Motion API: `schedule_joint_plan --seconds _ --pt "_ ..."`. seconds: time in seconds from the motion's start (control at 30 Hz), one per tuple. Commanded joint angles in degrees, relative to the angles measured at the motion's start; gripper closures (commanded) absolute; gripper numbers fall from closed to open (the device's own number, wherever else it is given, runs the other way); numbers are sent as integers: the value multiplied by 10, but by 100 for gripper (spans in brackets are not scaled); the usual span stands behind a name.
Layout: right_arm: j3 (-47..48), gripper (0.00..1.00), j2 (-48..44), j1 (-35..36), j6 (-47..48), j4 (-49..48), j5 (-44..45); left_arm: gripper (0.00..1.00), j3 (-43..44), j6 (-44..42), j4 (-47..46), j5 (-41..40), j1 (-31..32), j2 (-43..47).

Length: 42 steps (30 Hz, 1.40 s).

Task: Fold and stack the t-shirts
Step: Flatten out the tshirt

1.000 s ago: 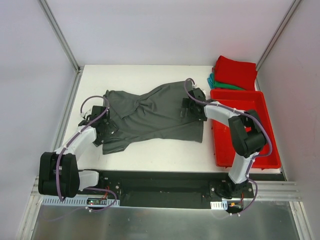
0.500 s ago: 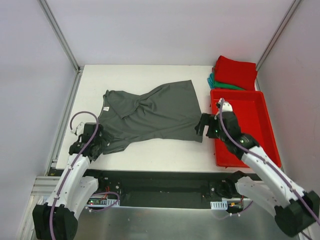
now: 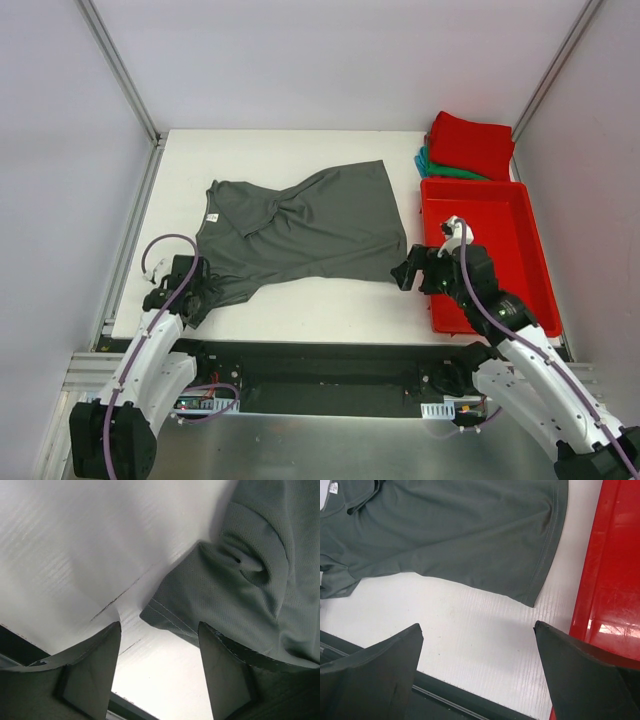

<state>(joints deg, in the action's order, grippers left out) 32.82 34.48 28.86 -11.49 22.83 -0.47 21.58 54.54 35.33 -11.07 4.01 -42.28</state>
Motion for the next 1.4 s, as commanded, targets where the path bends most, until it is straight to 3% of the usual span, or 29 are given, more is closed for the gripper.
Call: schedule_joint_plan --seconds 0.0,0.1,0.27,0.47,0.5,0.6,0.63,0.83,1.07,1.27,1.37 --pt "8 4 15 1 3 7 -17 40 -6 6 -11 -33 -9 -14" --pt "8 4 20 1 3 6 -18 44 -5 5 -20 -46 -11 -29" --pt "3 4 25 0 4 1 -1 57 -18 -8 -66 9 -13 -47" --pt "5 4 39 1 9 -1 -4 61 2 -18 -65 -5 -15 -82" --pt "6 4 41 1 9 1 -1 67 6 -24 -65 -6 -15 -92" --pt "6 4 45 1 10 -2 -1 98 20 -38 -65 -5 -15 -126" --pt "5 4 48 1 12 -2 -2 100 21 -42 -66 -1 -15 -133" --pt "15 4 96 16 38 -6 -25 100 13 -62 -71 -3 -15 -110" --pt "77 1 245 96 24 13 86 100 -27 -81 -94 -3 -15 -3" --pt "122 25 355 101 -22 51 112 100 -37 -13 -47 -65 -15 60" --pt "124 29 379 103 -41 57 108 100 -37 63 16 -134 -15 91"
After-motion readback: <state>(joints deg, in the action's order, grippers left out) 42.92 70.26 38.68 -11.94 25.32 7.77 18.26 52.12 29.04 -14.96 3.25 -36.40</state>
